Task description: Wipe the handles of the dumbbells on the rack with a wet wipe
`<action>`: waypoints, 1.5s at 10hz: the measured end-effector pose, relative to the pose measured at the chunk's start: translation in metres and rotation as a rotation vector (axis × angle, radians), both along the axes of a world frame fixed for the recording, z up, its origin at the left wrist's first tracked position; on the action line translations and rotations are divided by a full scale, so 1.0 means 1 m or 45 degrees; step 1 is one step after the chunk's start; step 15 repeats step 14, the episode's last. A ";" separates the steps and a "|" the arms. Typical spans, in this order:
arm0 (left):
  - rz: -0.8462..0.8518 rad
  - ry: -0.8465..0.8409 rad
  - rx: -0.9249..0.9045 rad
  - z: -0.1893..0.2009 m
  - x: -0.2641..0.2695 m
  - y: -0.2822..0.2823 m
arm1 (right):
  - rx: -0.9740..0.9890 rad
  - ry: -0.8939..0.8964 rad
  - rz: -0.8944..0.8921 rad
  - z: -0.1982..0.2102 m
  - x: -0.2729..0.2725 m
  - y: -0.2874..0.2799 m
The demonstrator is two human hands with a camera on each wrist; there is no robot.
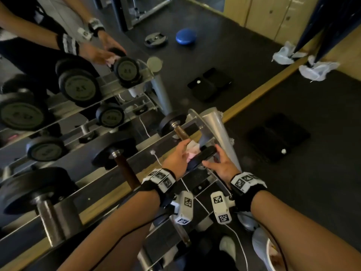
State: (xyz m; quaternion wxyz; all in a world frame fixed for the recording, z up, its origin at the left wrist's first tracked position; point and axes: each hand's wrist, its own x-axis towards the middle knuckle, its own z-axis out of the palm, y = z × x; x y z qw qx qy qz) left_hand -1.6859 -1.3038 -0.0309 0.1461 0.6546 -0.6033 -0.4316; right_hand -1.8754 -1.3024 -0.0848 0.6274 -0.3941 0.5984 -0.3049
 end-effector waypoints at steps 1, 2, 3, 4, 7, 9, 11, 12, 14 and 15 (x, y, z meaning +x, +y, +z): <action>0.009 0.025 0.025 0.014 0.010 0.008 | 0.008 -0.045 0.045 0.012 -0.013 0.009; -0.070 0.047 -0.036 0.037 0.007 0.022 | -0.046 0.050 0.074 0.031 -0.036 0.024; -0.059 0.105 -0.193 0.059 -0.014 0.039 | -0.159 0.178 0.097 0.061 -0.072 0.047; -0.068 0.206 -0.336 0.084 -0.056 0.060 | -0.258 0.263 0.091 0.095 -0.118 0.082; -0.297 0.349 -0.346 0.076 -0.210 0.189 | -0.450 0.644 -0.064 0.149 -0.281 0.272; -0.604 0.241 -0.155 0.032 -0.295 0.262 | -0.359 1.067 -0.126 0.151 -0.349 0.396; -1.072 -0.078 0.198 0.011 -0.347 0.294 | -0.233 1.219 -0.196 0.156 -0.364 0.464; -1.146 -0.211 0.141 0.012 -0.343 0.296 | -0.264 1.285 -0.266 0.183 -0.370 0.493; -0.889 -0.017 -0.057 0.028 -0.311 0.286 | -0.808 1.332 -0.497 0.288 -0.383 0.545; -0.889 -0.017 -0.057 0.028 -0.311 0.286 | -0.808 1.332 -0.497 0.288 -0.383 0.545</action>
